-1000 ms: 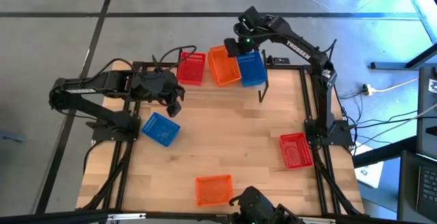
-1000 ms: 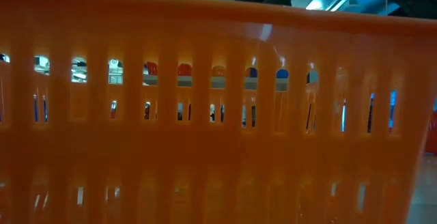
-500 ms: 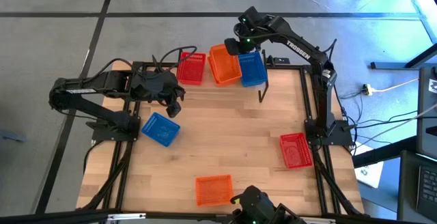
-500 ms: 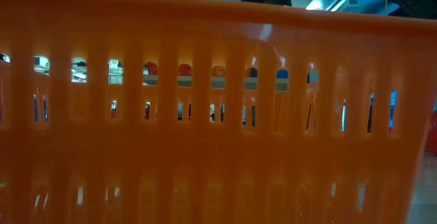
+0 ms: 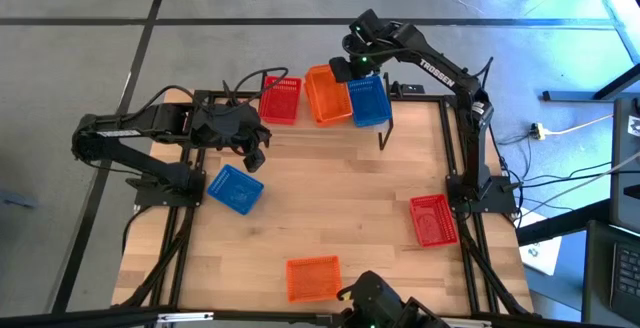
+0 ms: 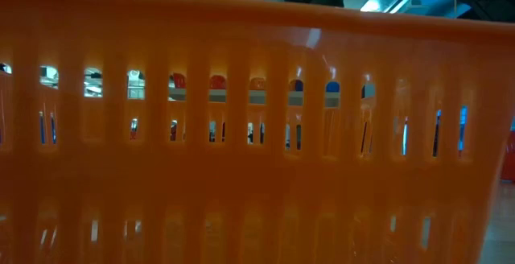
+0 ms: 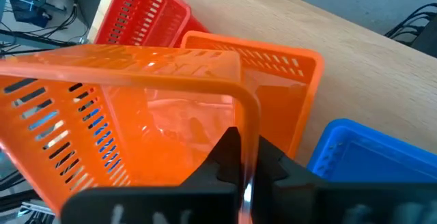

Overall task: Stack baskets on shelf by color
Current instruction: Stack the right orange basket into the orange basket on the shelf

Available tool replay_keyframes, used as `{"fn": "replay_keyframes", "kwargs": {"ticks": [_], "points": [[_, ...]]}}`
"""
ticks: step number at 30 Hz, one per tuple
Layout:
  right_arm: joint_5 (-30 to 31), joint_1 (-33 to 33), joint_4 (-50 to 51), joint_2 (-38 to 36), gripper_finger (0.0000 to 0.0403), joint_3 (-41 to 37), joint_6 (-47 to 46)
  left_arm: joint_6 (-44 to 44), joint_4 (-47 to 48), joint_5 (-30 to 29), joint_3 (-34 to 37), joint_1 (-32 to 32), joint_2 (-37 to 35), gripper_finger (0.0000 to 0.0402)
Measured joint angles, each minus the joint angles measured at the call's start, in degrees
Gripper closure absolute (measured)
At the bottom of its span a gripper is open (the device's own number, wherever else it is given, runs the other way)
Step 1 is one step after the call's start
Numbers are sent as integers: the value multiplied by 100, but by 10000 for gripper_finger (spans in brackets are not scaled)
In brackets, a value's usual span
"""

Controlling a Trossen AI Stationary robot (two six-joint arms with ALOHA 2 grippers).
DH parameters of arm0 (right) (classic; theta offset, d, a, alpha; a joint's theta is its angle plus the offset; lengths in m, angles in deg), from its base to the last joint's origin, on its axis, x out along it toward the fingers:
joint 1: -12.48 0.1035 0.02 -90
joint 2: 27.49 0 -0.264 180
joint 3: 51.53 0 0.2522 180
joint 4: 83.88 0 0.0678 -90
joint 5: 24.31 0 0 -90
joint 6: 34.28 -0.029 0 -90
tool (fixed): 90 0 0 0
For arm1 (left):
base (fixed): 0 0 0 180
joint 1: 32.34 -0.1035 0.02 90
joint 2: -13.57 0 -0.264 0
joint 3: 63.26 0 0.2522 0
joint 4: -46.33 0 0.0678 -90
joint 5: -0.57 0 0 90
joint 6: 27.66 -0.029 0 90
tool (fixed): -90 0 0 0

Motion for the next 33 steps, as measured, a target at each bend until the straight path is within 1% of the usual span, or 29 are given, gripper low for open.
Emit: {"fn": "replay_keyframes", "kwargs": {"ticks": [7, 10, 13, 20, 27, 29, 31, 33], "points": [[0, -39, 130, 0, 401, 0, 16, -2, 0, 0, -2, 0, 0, 360], [16, -69, 352, 0, 401, 0, 222, -4, 2, 0, -2, 0, 0, 360], [150, -70, 350, -2, 400, 0, 336, -4, 0, 0, -2, 0, 0, 360], [196, -70, 292, -2, 369, 0, 475, -4, 0, 0, -2, 3, 0, 360], [210, -70, 132, -2, 353, 0, 623, -4, 0, 0, -2, 2, 0, 360], [159, -72, 107, -2, 353, 2, 566, -2, 0, 0, -2, 3, 0, 360], [-45, -74, 119, -2, 353, 2, 387, -2, 0, 3, -2, 4, 0, 360], [-168, -74, 176, -4, 353, 2, 441, -2, -2, 81, -2, 2, 0, 360]]}}
